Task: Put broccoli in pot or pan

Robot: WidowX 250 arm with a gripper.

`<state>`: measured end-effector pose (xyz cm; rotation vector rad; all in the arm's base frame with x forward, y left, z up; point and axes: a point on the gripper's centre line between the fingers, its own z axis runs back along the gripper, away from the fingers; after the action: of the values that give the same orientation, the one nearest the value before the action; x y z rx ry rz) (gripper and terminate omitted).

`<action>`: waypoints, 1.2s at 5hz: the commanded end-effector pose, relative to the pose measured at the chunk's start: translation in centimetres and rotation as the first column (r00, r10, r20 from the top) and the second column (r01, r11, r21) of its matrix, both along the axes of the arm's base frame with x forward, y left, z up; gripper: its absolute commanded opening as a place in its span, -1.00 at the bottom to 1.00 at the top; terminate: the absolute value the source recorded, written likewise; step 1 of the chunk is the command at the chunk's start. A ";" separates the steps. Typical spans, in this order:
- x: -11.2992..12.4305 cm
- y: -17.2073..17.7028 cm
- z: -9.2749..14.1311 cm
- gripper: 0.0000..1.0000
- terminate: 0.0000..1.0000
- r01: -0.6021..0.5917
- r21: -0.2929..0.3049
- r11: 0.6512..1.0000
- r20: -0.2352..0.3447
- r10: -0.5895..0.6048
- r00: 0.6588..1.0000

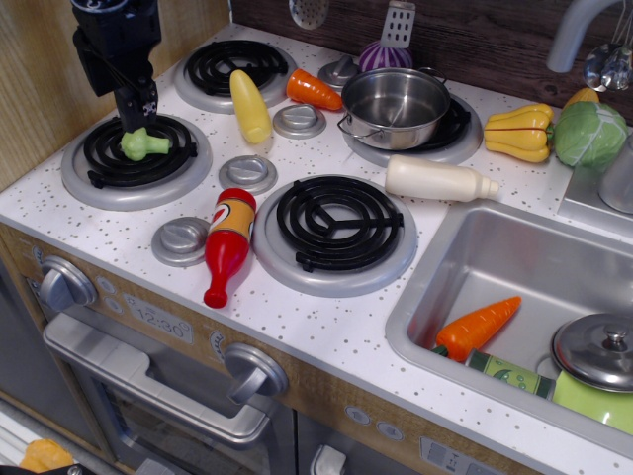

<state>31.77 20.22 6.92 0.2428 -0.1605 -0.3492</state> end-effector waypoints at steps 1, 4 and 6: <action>0.8 0.6 0.0 1.00 -1.00 0.021 -0.028 0.999 0.048 -0.020 0.999; 1.2 1.6 -2.4 1.00 -1.00 0.061 -0.151 0.987 0.042 -0.055 0.998; 1.2 1.5 -2.4 -1.00 -1.00 0.034 -0.173 0.984 0.037 -0.029 0.999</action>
<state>32.17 20.67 2.45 0.0272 -0.1592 -0.3346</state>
